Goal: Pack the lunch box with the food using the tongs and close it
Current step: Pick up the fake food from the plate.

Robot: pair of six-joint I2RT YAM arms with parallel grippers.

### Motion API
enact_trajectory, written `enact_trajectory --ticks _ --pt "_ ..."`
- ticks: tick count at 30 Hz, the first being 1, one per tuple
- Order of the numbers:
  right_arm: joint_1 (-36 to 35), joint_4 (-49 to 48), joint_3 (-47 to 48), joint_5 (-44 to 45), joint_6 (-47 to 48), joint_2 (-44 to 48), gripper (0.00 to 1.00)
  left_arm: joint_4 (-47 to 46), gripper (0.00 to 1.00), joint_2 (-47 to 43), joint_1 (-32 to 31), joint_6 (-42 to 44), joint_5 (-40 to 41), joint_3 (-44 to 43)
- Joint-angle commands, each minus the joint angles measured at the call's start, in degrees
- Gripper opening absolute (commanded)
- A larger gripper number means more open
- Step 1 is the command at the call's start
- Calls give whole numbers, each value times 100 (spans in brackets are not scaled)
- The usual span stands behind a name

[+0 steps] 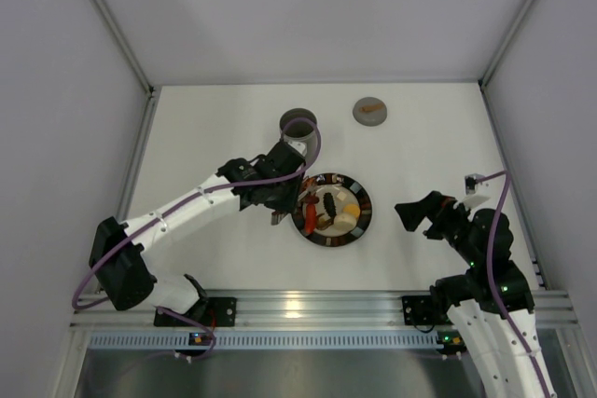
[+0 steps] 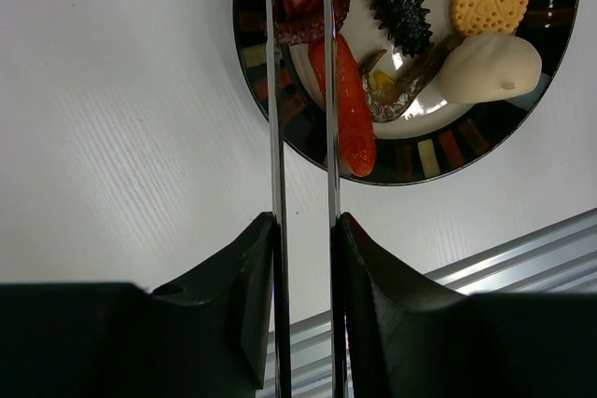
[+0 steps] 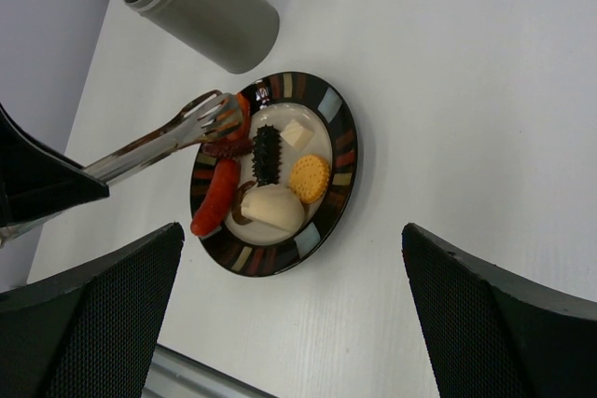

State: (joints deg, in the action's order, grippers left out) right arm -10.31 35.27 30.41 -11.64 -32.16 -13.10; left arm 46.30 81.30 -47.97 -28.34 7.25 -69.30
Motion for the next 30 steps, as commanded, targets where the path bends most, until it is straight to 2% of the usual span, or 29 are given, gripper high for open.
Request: enact_trajectory --ticks 1,10,23,30 --pt "64 7 43 13 -18 62 99 -157 28 -53 15 83 -83 -145" --pt "55 7 140 13 -9 -8 99 -86 21 -140 7 232 -223 -347" --pt "64 -20 246 21 -1 -122 99 -78 20 -378 -46 496 -268 -769" --pt "64 -20 211 4 8 -114 99 54 20 -413 -46 575 22 -1252"
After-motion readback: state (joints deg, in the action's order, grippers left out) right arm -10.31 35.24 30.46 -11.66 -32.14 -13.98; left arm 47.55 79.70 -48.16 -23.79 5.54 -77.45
